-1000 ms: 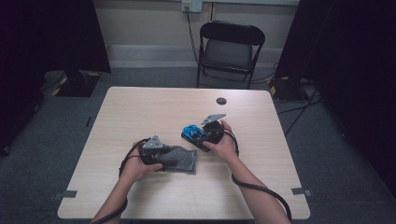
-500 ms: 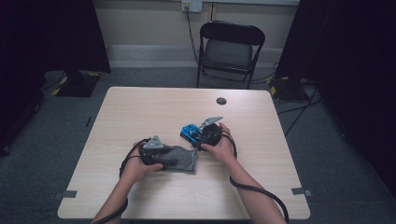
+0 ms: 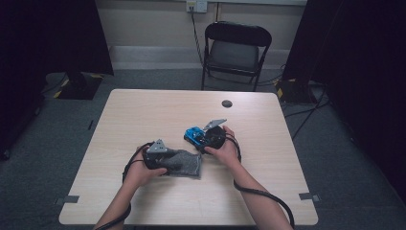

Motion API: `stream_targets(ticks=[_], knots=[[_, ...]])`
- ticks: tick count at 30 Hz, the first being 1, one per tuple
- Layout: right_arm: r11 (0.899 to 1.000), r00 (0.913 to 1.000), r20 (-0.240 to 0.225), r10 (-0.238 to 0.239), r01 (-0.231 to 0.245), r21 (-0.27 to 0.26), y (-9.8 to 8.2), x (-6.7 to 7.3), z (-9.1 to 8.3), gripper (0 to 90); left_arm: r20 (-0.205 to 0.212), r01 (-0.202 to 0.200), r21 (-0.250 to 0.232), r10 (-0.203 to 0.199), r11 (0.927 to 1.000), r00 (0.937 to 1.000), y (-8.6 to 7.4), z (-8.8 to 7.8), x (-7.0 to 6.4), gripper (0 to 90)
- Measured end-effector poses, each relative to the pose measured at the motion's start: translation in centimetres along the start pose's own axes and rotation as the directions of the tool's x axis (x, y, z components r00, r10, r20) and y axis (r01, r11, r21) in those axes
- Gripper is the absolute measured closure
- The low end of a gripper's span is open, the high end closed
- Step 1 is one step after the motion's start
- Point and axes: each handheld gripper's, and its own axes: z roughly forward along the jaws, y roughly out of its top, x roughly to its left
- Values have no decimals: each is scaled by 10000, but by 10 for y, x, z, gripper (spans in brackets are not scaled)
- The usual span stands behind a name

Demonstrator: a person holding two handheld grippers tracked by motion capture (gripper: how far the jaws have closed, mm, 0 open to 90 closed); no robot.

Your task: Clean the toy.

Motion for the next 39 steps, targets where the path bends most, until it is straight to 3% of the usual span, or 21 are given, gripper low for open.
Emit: stream_targets(ticks=[2,10,22,34,39], knots=[[10000,10000,-22,-53,53,-2,0,0,-1,255,-11,-1,-5,1,10000,10000,0,0,0,368],[9987,10000,48,-20,18,507,4,2,-5,256,-25,-18,-1,18,10000,10000,0,0,0,369],[9964,9999,88,70,-77,850,1,2,-12,256,-14,12,10,-12,10000,10000,0,0,0,371],[9979,9998,-124,143,-134,635,1,0,-15,228,16,54,24,-54,10000,10000,0,0,1,371],[9965,9999,-155,-61,74,834,8,1,-17,189,14,51,25,-51,10000,10000,0,0,1,371]])
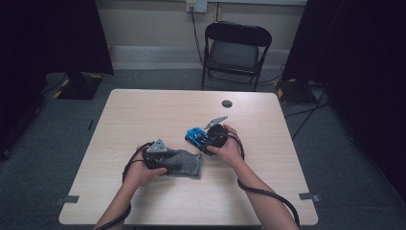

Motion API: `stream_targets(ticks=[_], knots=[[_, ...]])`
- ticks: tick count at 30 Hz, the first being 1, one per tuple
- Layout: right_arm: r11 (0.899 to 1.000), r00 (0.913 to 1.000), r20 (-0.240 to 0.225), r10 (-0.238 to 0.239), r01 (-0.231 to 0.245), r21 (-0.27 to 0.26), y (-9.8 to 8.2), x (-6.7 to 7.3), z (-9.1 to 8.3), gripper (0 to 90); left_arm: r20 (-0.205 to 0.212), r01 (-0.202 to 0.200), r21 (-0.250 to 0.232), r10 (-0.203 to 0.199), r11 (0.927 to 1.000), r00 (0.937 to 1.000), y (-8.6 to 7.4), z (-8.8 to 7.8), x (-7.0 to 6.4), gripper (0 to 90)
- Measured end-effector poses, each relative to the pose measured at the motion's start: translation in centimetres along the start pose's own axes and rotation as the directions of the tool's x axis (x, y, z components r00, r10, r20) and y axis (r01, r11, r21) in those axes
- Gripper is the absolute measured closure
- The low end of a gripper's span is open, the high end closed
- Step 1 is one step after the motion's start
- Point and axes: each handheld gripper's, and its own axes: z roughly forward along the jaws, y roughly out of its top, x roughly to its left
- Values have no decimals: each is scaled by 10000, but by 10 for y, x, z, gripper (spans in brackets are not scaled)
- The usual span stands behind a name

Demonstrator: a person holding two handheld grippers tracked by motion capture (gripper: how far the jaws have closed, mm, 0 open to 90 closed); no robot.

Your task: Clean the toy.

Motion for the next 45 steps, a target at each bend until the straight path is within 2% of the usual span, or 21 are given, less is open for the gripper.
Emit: stream_targets(ticks=[9,13,16,18,20,32,45], knots=[[10000,9999,132,-60,59,70,12,-2,7,171,11,29,-23,-29,10000,10000,0,0,0,371],[9999,10000,19,1,-1,102,17,-2,13,192,47,67,-41,-67,10000,10000,0,0,1,372],[9996,10000,66,2,-4,288,16,0,20,211,46,60,-38,-60,10000,10000,0,0,1,373],[9998,9999,93,81,-83,204,14,0,22,226,39,42,-29,-42,10000,10000,0,0,1,373],[9999,9999,121,29,-30,103,13,0,23,250,49,64,-39,-64,10000,10000,0,0,1,373],[9990,9987,428,266,-281,356,14,4,20,256,23,47,-35,-47,10000,10000,0,0,1,373],[9992,9991,236,356,-361,195,13,2,9,262,34,72,-28,-72,10000,10000,0,-1,1,374]])
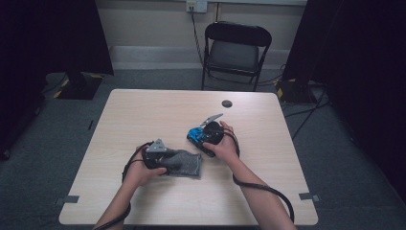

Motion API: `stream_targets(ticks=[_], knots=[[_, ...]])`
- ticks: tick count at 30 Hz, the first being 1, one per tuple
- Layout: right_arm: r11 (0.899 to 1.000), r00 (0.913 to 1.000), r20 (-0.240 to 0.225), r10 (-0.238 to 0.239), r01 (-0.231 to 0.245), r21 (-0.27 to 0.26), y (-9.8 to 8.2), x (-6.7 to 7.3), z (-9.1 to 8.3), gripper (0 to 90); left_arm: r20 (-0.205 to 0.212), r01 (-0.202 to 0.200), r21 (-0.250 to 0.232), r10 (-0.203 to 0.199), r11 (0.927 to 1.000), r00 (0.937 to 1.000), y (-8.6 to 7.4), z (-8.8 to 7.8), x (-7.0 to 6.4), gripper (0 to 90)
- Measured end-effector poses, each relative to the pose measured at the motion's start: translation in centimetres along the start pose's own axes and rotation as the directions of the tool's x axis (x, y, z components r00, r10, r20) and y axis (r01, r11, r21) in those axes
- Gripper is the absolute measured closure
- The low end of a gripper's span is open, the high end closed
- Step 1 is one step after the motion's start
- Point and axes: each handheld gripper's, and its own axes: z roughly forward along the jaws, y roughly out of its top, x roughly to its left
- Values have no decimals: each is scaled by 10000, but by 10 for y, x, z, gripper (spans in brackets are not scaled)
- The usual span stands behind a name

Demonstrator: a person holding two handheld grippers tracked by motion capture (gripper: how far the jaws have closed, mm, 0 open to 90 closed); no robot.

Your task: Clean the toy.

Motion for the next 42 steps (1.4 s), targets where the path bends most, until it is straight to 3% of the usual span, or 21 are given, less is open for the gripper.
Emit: stream_targets(ticks=[14,22,31,36,42], knots=[[10000,10000,59,2,-2,8,-2,0,6,257,-27,-42,-7,42,10000,10000,0,0,0,375],[9986,9987,-119,-489,492,206,-6,-4,3,220,-3,11,-20,-11,10000,10000,0,0,0,374],[9999,9992,-381,-133,137,93,-9,-6,3,232,-46,-57,0,57,10000,10000,0,0,0,374],[9966,9978,-281,-600,614,547,-5,-3,3,237,-42,-52,-2,52,10000,10000,0,0,0,374],[9975,9984,-232,-513,523,474,-6,-3,3,254,-52,-60,3,60,10000,10000,0,0,-1,375]])
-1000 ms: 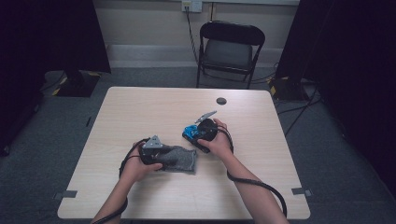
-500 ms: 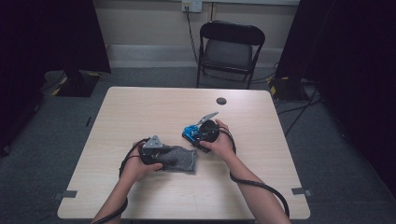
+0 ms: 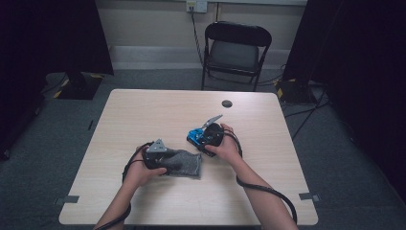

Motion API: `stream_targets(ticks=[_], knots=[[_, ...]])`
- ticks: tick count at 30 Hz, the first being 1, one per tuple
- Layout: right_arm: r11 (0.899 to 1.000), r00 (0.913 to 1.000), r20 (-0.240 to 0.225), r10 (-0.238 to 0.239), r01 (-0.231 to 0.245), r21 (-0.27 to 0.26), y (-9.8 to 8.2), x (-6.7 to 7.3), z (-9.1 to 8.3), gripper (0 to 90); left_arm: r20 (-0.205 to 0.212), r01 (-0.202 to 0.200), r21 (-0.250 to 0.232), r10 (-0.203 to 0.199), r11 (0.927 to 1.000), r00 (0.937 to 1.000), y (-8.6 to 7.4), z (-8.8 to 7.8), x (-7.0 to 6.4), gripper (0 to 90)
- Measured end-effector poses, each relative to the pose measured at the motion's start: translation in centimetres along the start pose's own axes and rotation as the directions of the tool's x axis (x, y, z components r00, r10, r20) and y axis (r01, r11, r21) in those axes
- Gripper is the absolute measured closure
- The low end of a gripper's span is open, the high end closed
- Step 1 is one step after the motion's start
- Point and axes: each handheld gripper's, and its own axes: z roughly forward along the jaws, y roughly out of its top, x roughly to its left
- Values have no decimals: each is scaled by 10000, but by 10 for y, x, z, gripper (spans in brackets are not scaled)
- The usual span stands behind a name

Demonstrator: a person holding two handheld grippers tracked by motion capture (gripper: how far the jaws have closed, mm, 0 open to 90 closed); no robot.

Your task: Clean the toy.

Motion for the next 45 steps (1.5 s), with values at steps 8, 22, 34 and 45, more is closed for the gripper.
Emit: stream_targets(ticks=[8,22,34,45], knots=[[9997,9996,184,215,-217,60,0,2,-1,258,-10,-25,-8,25,10000,10000,0,0,0,374],[9995,9993,203,317,-317,-28,-5,-3,-10,260,-22,-75,-208,74,9998,10000,4,-4,0,332],[9993,9996,14,272,-272,-269,-6,-5,-29,283,-66,-646,151,647,9978,9979,6,6,-2,291],[9996,9996,-138,265,-267,-105,-15,-5,-40,284,-16,-332,790,334,9963,9994,13,6,-11,706]])
